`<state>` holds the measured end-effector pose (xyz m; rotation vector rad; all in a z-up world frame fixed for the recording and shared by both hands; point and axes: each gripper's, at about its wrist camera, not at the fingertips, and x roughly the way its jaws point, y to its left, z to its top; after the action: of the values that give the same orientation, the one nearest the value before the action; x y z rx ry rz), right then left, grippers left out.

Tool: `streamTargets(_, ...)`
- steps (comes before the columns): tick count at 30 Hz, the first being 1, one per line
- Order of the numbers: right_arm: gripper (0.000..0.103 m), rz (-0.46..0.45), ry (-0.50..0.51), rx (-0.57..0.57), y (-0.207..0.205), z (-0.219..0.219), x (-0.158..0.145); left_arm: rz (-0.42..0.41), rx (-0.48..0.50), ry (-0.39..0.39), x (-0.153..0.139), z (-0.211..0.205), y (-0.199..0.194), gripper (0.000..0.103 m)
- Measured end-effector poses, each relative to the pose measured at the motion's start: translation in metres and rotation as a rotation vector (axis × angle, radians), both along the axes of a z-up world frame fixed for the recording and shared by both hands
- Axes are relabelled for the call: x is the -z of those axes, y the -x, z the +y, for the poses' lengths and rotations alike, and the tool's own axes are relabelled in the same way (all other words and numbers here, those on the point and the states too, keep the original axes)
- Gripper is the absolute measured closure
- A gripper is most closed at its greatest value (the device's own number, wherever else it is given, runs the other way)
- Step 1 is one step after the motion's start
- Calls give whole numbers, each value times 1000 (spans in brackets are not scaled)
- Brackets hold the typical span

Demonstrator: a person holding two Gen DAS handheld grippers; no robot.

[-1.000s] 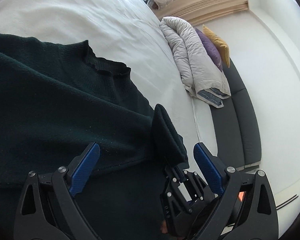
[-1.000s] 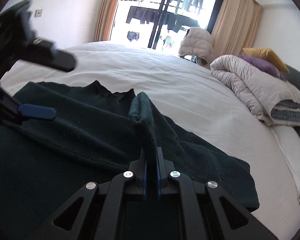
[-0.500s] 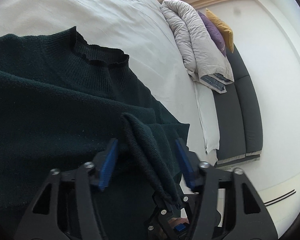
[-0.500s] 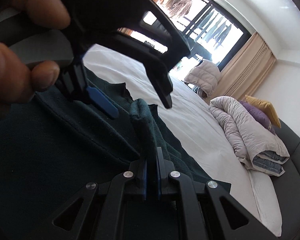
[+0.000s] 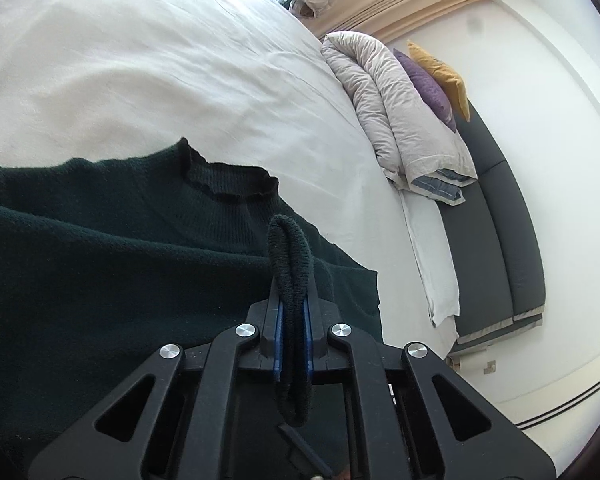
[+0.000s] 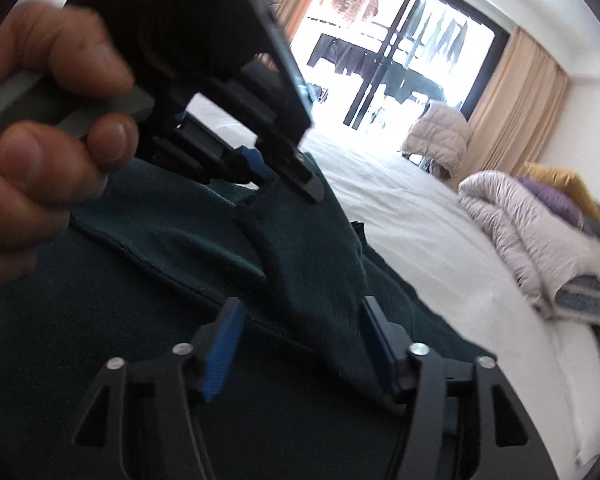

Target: Fold small clothes

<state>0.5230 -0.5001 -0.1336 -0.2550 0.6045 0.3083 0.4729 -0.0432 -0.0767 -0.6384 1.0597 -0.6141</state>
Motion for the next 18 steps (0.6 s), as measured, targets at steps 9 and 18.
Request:
streamTargets(9, 48, 443, -944, 367, -39, -183, 66, 6, -41, 17, -5, 40, -1, 97)
streamTargets(18, 59, 450, -1300, 530, -54, -244, 88, -10, -58, 32, -14, 53, 7, 97)
